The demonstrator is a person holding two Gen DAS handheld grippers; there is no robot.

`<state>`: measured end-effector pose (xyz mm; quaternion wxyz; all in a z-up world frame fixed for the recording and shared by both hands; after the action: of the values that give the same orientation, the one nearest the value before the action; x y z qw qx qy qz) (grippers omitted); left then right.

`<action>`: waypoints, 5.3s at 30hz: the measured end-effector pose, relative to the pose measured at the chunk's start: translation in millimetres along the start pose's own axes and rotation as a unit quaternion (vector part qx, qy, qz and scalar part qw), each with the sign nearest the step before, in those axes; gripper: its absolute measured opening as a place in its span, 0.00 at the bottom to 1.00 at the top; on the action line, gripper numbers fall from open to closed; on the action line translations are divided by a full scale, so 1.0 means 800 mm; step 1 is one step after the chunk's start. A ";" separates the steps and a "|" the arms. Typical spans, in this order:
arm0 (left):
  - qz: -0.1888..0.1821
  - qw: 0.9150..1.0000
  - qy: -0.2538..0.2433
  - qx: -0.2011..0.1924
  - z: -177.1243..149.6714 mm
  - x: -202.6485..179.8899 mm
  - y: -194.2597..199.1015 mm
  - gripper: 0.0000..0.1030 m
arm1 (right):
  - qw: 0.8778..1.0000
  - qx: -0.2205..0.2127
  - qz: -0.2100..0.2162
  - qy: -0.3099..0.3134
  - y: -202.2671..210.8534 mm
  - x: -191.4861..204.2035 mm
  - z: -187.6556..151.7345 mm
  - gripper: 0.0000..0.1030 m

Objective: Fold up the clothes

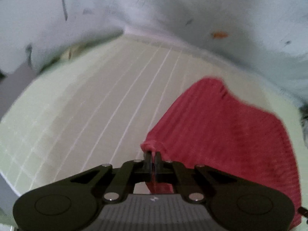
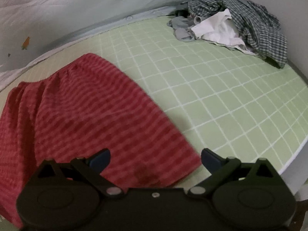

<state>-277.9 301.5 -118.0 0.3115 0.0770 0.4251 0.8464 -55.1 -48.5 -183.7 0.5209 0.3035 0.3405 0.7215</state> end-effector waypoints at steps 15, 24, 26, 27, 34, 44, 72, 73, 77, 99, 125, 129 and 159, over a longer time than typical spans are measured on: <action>-0.225 0.950 -0.201 0.079 -0.081 -0.344 0.020 0.20 | 0.999 0.022 0.028 -0.024 -0.032 -0.121 0.040 0.99; -0.094 0.981 -0.153 0.067 -0.092 -0.293 0.020 0.71 | 0.994 0.015 0.097 0.053 -0.039 -0.090 0.042 0.98; -0.054 0.988 -0.110 0.090 -0.094 -0.264 0.008 0.71 | 0.989 0.012 0.125 0.083 -0.040 -0.067 0.045 0.95; -0.030 0.990 -0.094 0.103 -0.098 -0.249 0.004 0.71 | 0.985 0.010 0.138 0.098 -0.040 -0.054 0.046 0.91; 0.020 0.986 -0.049 0.158 -0.118 -0.200 -0.025 0.71 | 0.959 0.032 0.206 0.192 -0.054 0.034 0.028 0.48; 0.014 0.986 -0.063 0.154 -0.112 -0.200 -0.026 0.71 | 0.955 0.027 0.257 0.147 -0.016 0.044 0.049 0.01; 0.021 0.989 -0.090 0.120 -0.049 -0.228 -0.041 0.74 | 0.967 -0.054 0.171 0.183 -0.036 0.034 0.116 0.68; 0.023 0.989 -0.087 0.114 -0.040 -0.226 -0.043 0.74 | 0.963 -0.061 0.187 0.183 -0.043 0.048 0.129 0.63; 0.026 0.992 -0.073 0.095 -0.005 -0.221 -0.057 0.74 | 0.957 -0.056 0.224 0.177 -0.084 0.100 0.175 0.34; 0.001 0.988 -0.021 0.152 0.012 -0.230 -0.151 0.74 | 0.965 -0.043 0.138 0.220 -0.161 0.121 0.203 0.15; -0.060 0.980 -0.082 0.173 -0.155 -0.256 -0.044 0.77 | 0.965 0.078 0.111 0.223 -0.033 -0.046 -0.026 1.00; -0.058 0.980 -0.094 0.168 -0.174 -0.259 -0.036 0.69 | 0.966 0.080 0.112 0.220 -0.028 -0.044 -0.028 1.00; -0.124 0.989 -0.071 0.032 0.005 -0.299 0.008 0.04 | 0.966 -0.043 0.230 0.111 0.000 0.008 0.180 0.04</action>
<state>-89.2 159.4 -78.9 0.4413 0.0935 0.4346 0.7795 57.0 -17.5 -99.1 0.3124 0.2689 0.2857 0.8651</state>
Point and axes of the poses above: each gripper's, at about its wrist camera, not at the fingertips, and y roughly against the way its jaws point, x to its left, z to its top, the point moved 2 cm from there along -y, roughly the way its jaws point, and after that the axes turned 2 degrees about -x, right-handed, at the moved point
